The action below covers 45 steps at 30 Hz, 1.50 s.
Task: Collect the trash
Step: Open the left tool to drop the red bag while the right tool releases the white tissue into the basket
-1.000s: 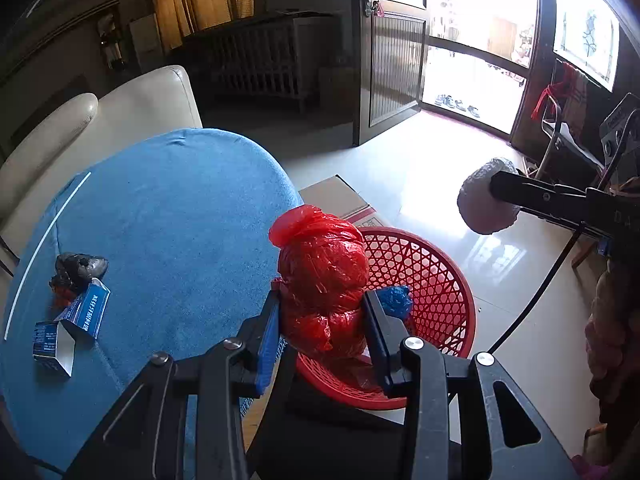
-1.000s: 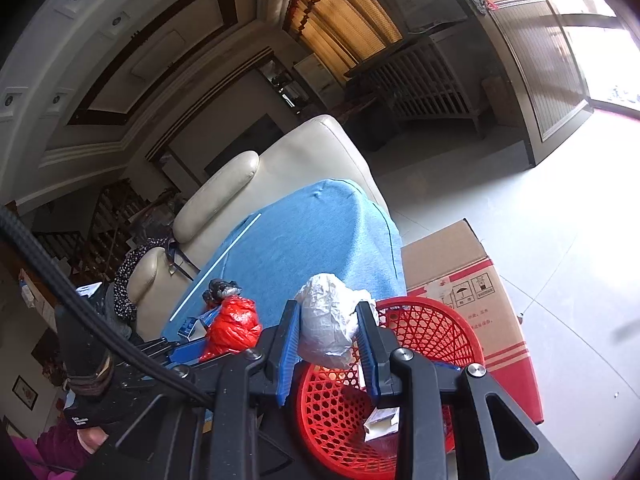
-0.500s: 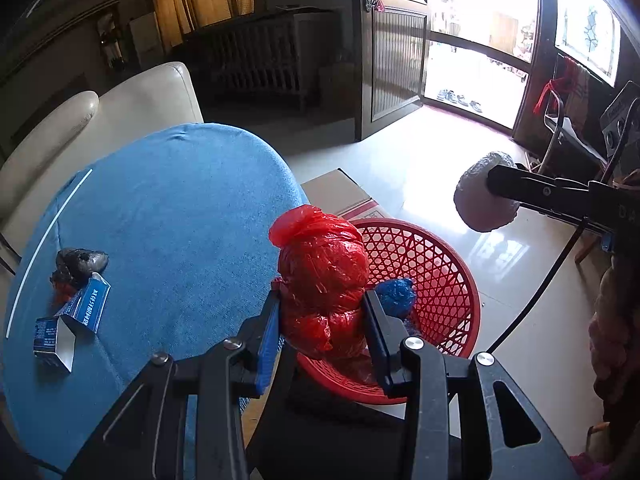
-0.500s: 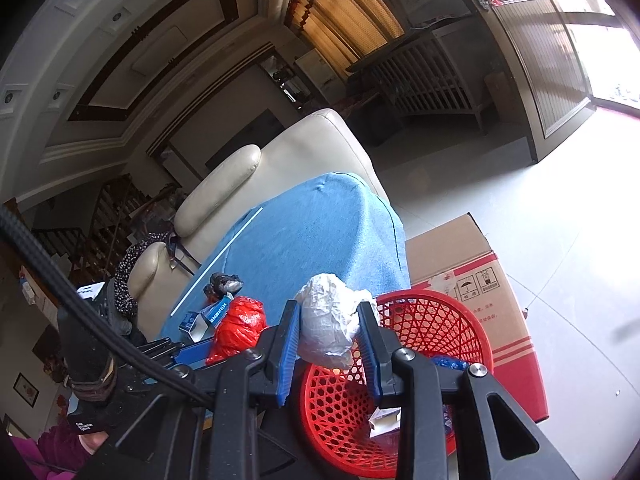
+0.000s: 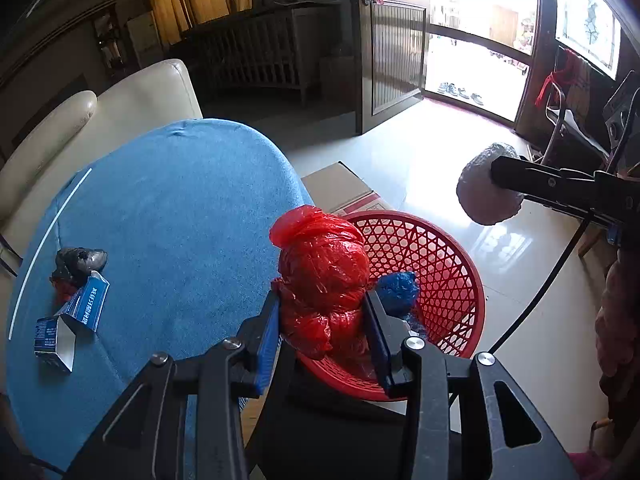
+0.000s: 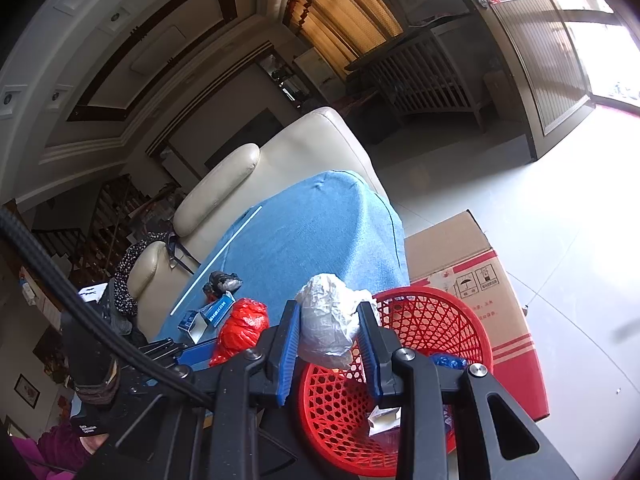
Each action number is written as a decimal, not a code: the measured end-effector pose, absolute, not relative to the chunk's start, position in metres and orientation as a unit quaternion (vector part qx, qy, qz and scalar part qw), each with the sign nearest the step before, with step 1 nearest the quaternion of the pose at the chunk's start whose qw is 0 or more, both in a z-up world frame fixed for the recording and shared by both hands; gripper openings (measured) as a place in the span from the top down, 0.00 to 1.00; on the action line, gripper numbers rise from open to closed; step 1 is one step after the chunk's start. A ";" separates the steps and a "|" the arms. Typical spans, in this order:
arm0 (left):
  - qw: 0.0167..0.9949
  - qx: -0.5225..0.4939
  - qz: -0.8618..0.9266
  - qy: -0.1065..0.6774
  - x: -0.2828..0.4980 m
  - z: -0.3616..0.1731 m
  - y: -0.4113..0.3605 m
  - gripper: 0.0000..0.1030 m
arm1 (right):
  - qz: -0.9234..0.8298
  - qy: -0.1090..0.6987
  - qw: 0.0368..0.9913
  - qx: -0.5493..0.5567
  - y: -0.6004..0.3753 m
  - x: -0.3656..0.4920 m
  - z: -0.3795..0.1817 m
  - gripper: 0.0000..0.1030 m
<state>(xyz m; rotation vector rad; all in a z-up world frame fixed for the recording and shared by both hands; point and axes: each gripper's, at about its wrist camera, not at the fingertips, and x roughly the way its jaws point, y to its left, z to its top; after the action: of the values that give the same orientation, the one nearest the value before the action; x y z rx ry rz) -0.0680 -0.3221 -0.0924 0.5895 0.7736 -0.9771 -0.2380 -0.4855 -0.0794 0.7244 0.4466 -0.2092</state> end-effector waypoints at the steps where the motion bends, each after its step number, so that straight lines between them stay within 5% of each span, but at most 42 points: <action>1: 0.771 0.273 -0.450 0.358 -0.068 -0.093 -0.322 0.58 | -0.102 0.216 0.905 0.351 -0.486 -0.238 -0.080 0.69; 45: 0.769 0.283 -0.445 0.360 -0.069 -0.097 -0.319 0.58 | -0.115 0.226 0.898 0.360 -0.487 -0.236 -0.086 0.69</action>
<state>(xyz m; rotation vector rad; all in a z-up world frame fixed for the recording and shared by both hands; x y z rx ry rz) -0.0689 -0.3192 -0.0970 0.6141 0.7819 -0.9653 -0.2358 -0.4868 -0.0864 0.7449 0.4670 -0.2382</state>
